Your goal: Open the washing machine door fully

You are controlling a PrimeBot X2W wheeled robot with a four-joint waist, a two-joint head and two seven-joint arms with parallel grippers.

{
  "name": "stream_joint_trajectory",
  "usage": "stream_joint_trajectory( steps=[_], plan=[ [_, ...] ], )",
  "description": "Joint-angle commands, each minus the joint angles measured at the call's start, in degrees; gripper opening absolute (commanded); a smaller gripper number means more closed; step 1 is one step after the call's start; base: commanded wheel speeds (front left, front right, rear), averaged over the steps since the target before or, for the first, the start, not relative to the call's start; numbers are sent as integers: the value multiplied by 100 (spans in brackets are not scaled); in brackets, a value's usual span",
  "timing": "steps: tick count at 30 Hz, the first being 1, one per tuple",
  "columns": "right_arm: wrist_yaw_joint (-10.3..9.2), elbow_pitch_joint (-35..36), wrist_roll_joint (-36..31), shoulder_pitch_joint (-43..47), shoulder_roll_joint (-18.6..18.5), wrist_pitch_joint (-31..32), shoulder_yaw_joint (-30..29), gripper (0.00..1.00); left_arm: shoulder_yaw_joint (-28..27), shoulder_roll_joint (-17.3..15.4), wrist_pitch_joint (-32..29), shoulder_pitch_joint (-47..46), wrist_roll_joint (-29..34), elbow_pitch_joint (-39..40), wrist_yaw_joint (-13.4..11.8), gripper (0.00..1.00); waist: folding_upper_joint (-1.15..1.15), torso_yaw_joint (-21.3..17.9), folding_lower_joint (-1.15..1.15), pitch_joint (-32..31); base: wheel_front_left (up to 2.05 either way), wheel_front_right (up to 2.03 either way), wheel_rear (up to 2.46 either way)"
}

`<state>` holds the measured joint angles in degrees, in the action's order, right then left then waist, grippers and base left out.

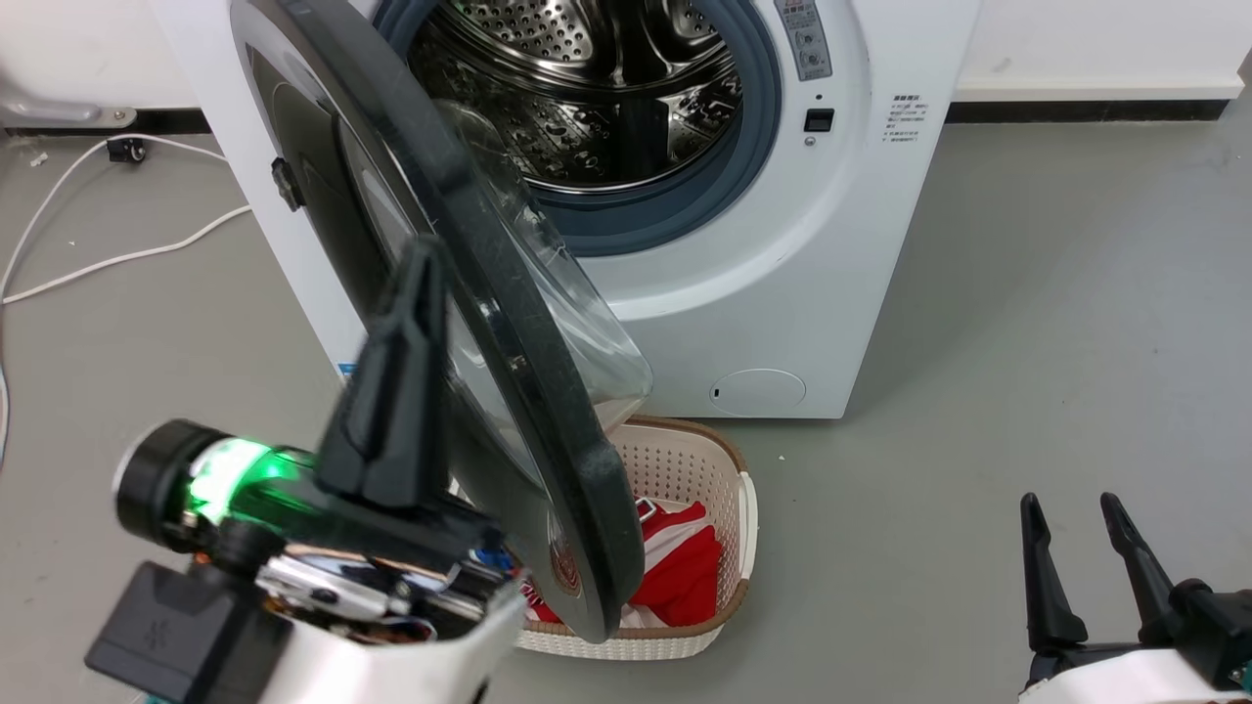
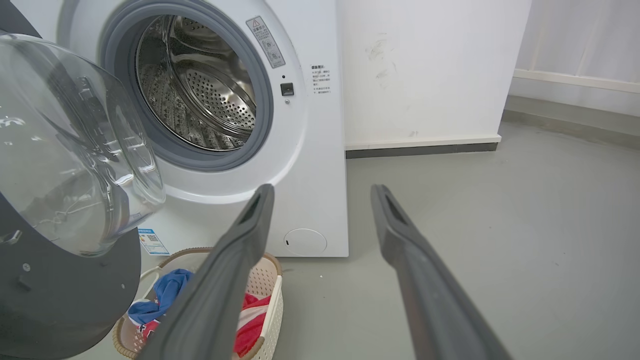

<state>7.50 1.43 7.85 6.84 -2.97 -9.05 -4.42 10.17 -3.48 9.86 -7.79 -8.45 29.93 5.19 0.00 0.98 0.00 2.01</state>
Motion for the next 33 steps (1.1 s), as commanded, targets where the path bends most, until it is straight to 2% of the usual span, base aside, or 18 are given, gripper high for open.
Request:
stream_joint_trajectory(
  steps=[1, 6, 13, 18, 20, 24, 28, 33],
  plan=[
    [-1, -15, -28, 8, 15, -10, -27, 100, 205, -12, -150, 82, -115, 207, 58, 0, 0, 15, 0, -11, 0, 0, 0],
    [-1, -31, 4, -15, 15, -32, -61, 100, 924, -109, -710, 283, -633, 337, 168, 0, 0, 51, 0, 0, 0, 0, 0],
    [-1, -109, 59, -90, 14, -24, -30, 100, 1833, -201, -1785, 749, -1539, -214, 207, 0, 0, 38, 0, 25, 0, 0, 0],
    [-1, -184, 76, -109, 14, -50, -11, 100, 2315, -301, -2250, 940, -1542, -763, 212, 0, 0, 12, 0, 42, 0, 0, 0],
    [-1, -228, 95, -109, 14, -42, -1, 100, 2443, -346, -2276, 943, -1385, -1057, 205, 0, 0, 2, 0, 49, 0, 0, 0],
    [-1, -280, 133, -175, 14, -55, 14, 100, 2498, -366, -2072, 859, -999, -1665, 33, 0, 0, -39, 0, 76, 0, 0, 0],
    [-1, -367, 187, -215, 14, -38, -23, 100, 2334, -272, -1524, 660, -681, -2262, -225, 0, 0, -54, 0, 109, 0, 0, 0],
    [-1, -420, 200, -236, 14, -49, -4, 100, 2148, -227, -1222, 495, -614, -2614, -413, 0, 0, -56, 0, 120, 0, 0, 0]
  ],
)
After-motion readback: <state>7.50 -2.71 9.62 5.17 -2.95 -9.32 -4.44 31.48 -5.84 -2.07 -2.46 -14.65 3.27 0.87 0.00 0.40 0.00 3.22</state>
